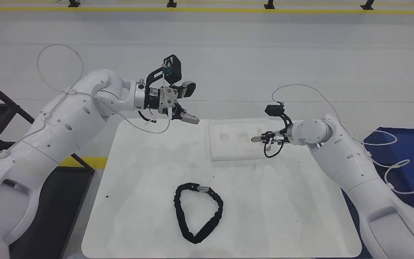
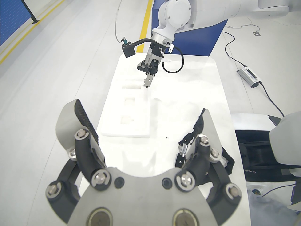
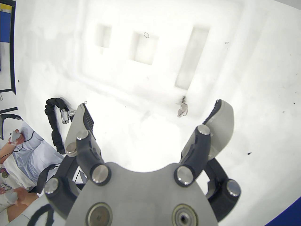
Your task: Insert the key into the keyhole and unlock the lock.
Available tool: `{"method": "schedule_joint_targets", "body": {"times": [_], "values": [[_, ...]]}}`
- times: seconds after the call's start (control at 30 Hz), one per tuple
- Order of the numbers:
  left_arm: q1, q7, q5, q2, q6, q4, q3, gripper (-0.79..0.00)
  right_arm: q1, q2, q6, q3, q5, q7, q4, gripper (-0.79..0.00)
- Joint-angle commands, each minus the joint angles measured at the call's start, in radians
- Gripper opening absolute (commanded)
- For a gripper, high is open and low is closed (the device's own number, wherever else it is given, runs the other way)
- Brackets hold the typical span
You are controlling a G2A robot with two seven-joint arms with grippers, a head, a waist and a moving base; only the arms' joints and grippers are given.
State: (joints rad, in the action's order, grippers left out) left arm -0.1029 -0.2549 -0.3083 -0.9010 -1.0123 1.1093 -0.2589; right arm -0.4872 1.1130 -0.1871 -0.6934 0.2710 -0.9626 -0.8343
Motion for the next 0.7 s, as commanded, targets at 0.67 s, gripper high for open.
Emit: {"method": "schedule_joint_targets", "body": {"times": [0.67], "values": [[0.0, 0.0, 0.0, 0.0, 0.0, 0.0, 0.0, 0.0, -0.018, 0.037, 0.182, 0.035, 0.046, -0.039, 0.011, 0.0]]}}
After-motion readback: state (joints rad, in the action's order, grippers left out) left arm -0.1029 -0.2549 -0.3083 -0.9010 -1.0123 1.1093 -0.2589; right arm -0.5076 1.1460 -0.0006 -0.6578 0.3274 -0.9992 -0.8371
